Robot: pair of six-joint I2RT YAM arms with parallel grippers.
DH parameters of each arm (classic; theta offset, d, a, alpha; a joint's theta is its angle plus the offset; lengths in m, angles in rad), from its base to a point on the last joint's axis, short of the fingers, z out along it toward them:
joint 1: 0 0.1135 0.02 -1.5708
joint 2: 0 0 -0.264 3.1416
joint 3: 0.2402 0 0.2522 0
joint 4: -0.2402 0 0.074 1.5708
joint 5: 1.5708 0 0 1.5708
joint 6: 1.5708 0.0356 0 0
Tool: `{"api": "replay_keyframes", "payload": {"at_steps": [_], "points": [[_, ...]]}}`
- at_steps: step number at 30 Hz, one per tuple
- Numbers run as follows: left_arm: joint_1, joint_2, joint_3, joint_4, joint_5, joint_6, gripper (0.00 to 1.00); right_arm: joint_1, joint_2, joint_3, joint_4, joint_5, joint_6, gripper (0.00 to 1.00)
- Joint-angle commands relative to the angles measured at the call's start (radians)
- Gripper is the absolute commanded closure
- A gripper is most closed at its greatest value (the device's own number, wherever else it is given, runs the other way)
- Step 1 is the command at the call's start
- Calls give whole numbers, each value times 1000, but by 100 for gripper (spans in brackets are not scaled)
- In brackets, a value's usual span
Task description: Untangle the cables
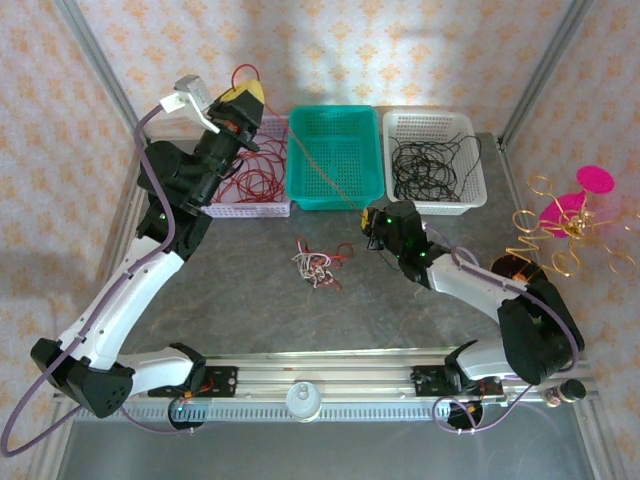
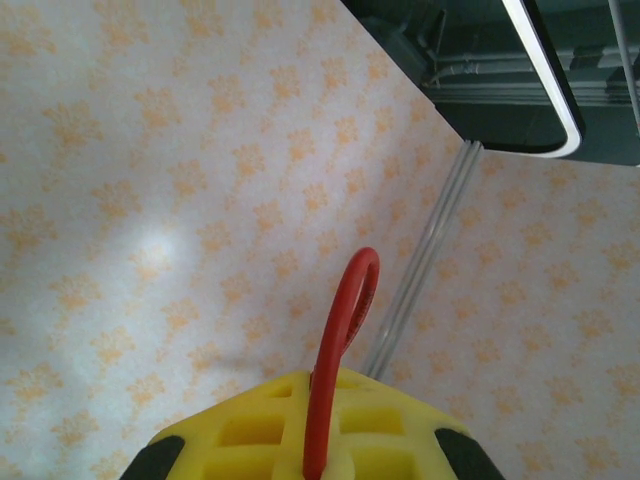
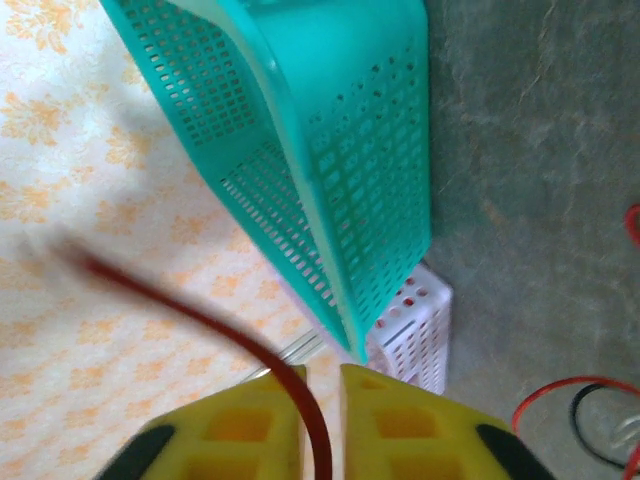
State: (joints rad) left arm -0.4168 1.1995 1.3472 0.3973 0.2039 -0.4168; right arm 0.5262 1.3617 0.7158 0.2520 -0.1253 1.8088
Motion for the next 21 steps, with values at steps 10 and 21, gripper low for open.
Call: {"api": "replay_keyframes", "payload": {"at_steps": [10,21], "points": [[10,-8,42,22,-81,28,100,-61,-97,247,-328,197,-876,45],[69,97,218,-233,-55,60,100,-78,-56,460,-431,-308,-1566,38]]}}
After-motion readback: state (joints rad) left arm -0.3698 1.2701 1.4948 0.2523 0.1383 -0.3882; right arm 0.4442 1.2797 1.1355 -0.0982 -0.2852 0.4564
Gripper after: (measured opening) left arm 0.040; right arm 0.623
